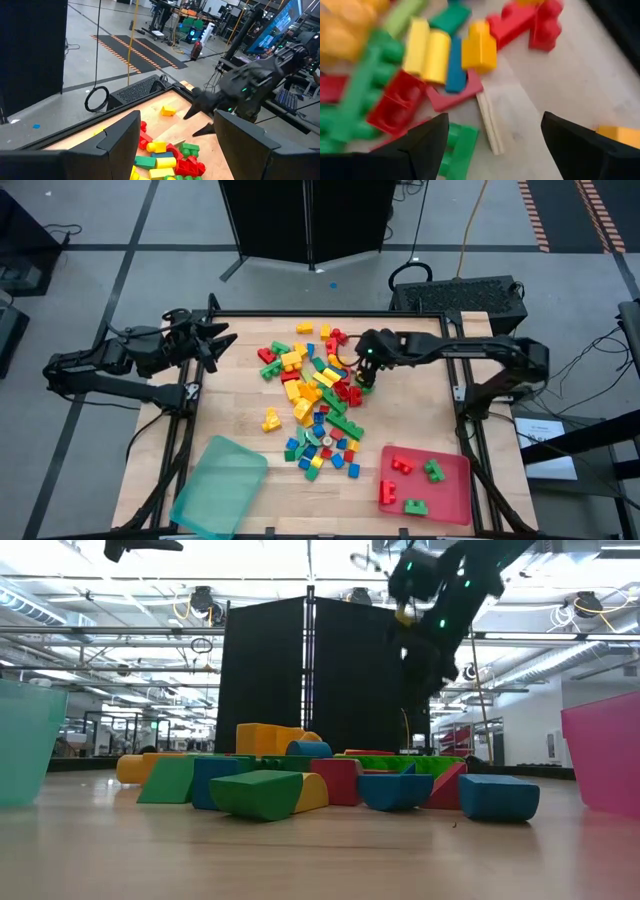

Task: Sort blocks by size
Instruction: Put the wooden block into the pink bin

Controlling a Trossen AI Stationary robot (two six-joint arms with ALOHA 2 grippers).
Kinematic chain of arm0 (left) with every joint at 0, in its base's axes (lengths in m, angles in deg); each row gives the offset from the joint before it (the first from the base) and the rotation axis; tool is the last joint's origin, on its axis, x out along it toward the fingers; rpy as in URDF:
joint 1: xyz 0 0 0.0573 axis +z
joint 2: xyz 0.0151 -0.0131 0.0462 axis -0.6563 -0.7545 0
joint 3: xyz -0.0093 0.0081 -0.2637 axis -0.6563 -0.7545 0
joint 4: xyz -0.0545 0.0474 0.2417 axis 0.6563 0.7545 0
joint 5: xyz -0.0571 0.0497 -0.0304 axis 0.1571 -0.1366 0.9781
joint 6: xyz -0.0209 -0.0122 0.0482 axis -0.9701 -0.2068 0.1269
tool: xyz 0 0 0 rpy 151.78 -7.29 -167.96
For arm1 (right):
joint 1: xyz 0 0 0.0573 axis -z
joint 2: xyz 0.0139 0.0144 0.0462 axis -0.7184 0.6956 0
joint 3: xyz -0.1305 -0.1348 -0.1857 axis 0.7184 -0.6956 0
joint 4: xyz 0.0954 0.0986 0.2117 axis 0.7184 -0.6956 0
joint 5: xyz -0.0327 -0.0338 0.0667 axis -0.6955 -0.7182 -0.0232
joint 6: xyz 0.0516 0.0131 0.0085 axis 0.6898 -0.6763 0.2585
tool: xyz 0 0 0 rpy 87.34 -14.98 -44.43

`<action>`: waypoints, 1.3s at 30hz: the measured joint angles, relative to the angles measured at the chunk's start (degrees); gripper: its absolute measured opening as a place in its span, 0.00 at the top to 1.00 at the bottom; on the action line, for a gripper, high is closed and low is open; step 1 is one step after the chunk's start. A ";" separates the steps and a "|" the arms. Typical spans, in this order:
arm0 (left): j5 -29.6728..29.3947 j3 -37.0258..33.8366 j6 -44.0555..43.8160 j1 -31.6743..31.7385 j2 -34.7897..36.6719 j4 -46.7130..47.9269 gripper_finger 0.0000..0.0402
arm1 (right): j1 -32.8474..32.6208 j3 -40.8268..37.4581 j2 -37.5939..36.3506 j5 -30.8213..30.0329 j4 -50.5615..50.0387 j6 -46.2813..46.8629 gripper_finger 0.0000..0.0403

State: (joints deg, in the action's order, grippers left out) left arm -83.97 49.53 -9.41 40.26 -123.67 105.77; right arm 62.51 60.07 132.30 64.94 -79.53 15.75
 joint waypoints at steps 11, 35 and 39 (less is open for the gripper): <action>-0.04 0.00 0.00 -0.01 -0.02 0.39 0.36 | 2.59 0.00 8.83 3.01 0.24 -1.53 0.23; -0.20 0.01 0.31 -0.01 -0.02 1.97 0.36 | 3.92 10.64 22.57 5.03 -8.64 5.92 0.69; -0.22 0.00 0.31 0.00 -0.02 1.99 0.36 | 3.98 12.51 23.23 3.74 -12.07 7.92 0.92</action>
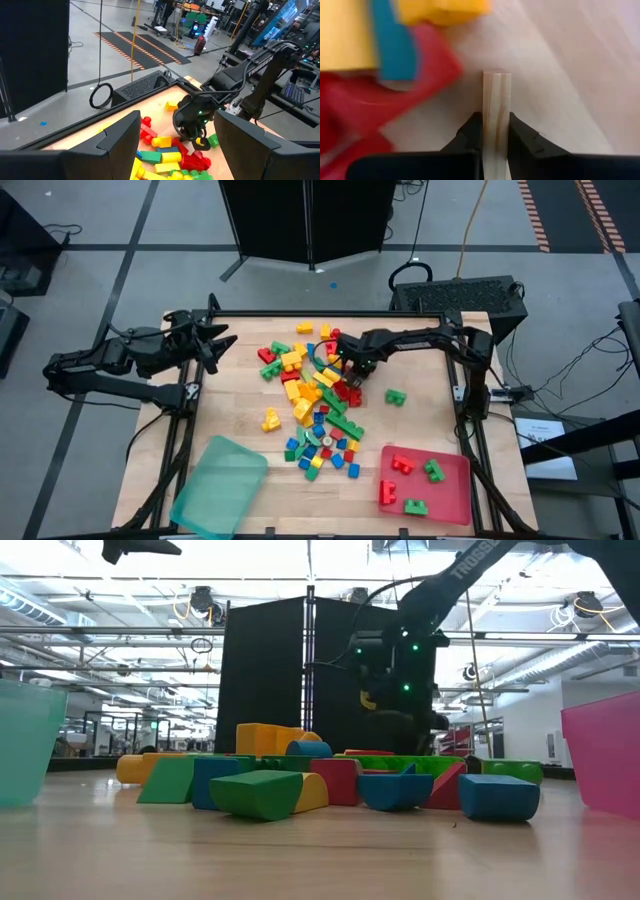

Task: Sort blocks by size
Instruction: Put the wooden block into the pink bin

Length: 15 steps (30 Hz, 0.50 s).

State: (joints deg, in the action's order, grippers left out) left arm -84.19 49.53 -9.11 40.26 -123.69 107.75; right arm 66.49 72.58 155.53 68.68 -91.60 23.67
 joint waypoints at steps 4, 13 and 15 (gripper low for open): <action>-0.02 0.01 0.02 -0.01 0.00 0.02 0.36 | -0.02 0.98 -1.25 0.18 -2.71 1.38 0.92; -0.02 0.01 0.04 0.00 0.00 0.02 0.36 | -6.87 2.53 -19.59 8.73 -12.20 5.73 0.92; -0.02 0.00 0.07 0.00 0.00 0.02 0.36 | -10.78 2.54 -24.77 9.44 -14.48 8.73 0.92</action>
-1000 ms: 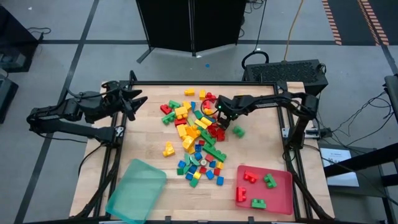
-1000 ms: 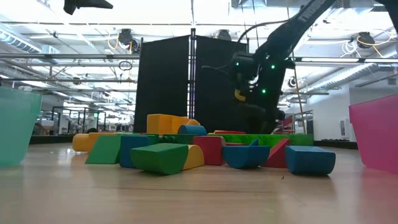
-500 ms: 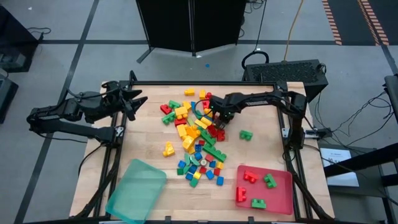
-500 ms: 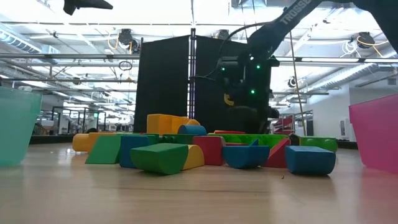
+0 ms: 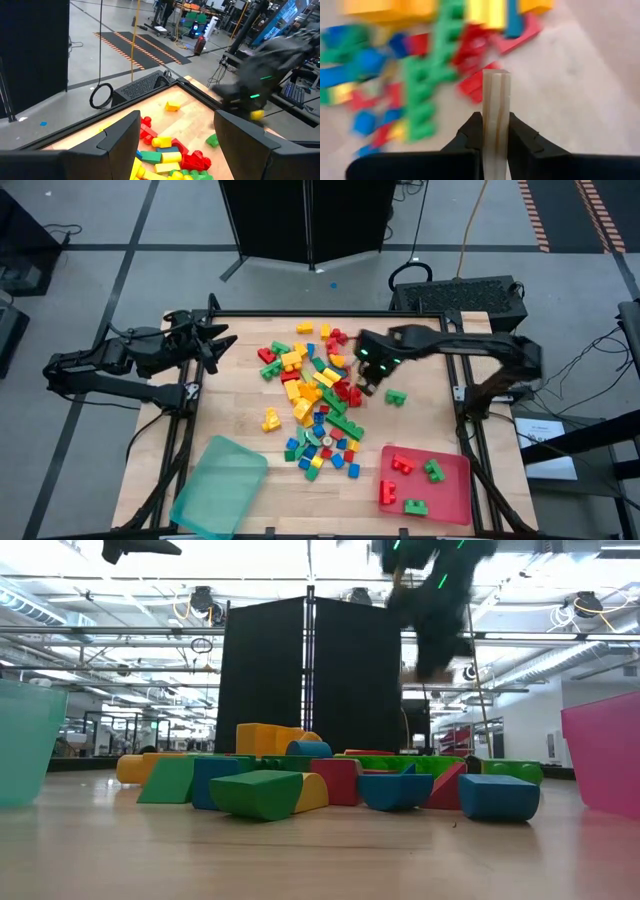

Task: Sort blocks by size
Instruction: Put the wooden block into the pink bin

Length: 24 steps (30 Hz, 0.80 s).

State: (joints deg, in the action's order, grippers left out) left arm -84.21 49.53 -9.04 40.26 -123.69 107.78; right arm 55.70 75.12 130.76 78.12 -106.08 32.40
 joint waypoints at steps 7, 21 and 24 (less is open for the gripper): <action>-0.20 0.00 0.00 0.00 0.00 -0.02 0.36 | -18.56 0.05 -10.88 -0.18 -8.70 22.87 0.92; -0.20 0.02 -0.07 0.00 -0.11 -0.04 0.36 | -49.69 -6.21 -6.78 0.32 -5.31 57.06 0.92; -0.20 0.02 -0.09 0.00 -0.11 -0.04 0.36 | -51.80 -7.89 -5.32 0.32 -0.63 57.96 0.92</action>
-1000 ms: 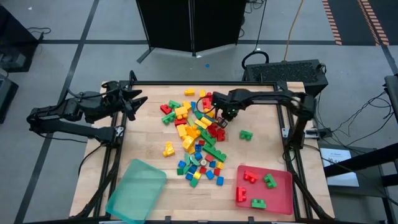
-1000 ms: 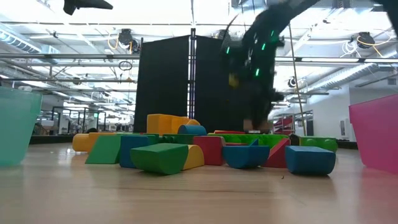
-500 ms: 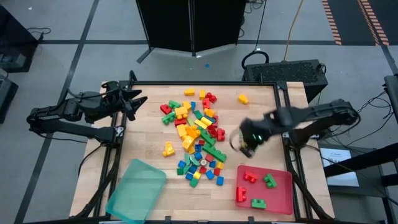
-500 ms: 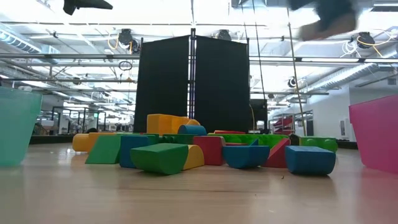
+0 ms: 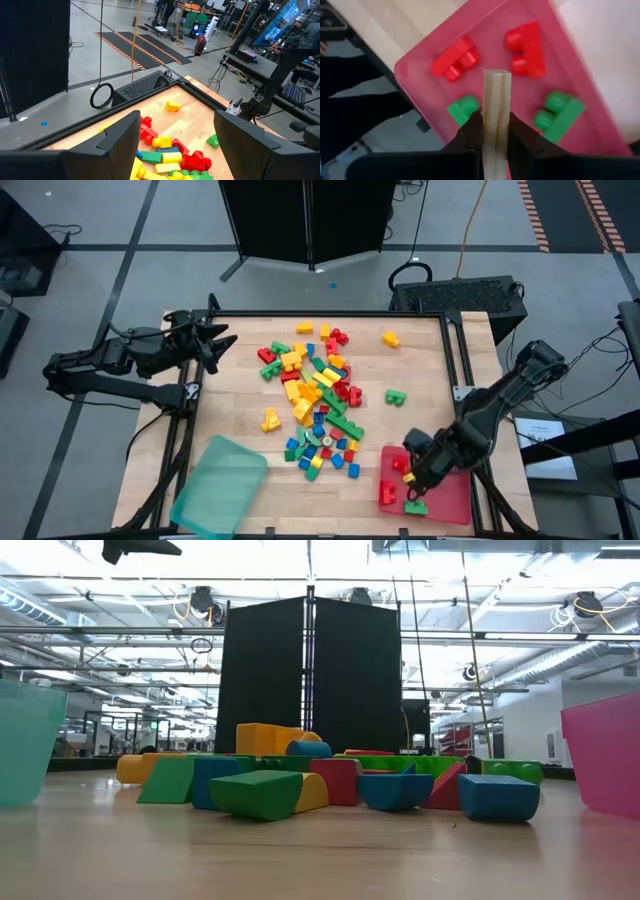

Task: Sort blocks by size
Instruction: Put the wooden block into the pink bin, then put the 2-stud green game piece into the pink bin

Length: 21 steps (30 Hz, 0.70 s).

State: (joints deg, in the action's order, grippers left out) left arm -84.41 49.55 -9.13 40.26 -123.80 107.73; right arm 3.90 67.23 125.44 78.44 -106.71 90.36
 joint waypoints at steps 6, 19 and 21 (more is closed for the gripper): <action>0.04 0.00 -0.04 0.00 0.02 -0.02 0.36 | -1.66 -1.15 3.05 -0.25 6.14 -1.98 0.73; 0.31 -0.02 0.09 0.00 0.02 0.00 0.36 | 4.31 -1.12 0.78 -6.12 5.90 -7.82 0.43; 0.42 -0.01 0.10 -0.01 0.02 0.00 0.36 | 8.75 -1.06 -0.70 -10.03 3.95 -12.49 0.43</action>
State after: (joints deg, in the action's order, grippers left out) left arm -83.99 49.54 -9.02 40.26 -123.78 107.73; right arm 12.65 66.17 124.74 68.41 -102.77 77.87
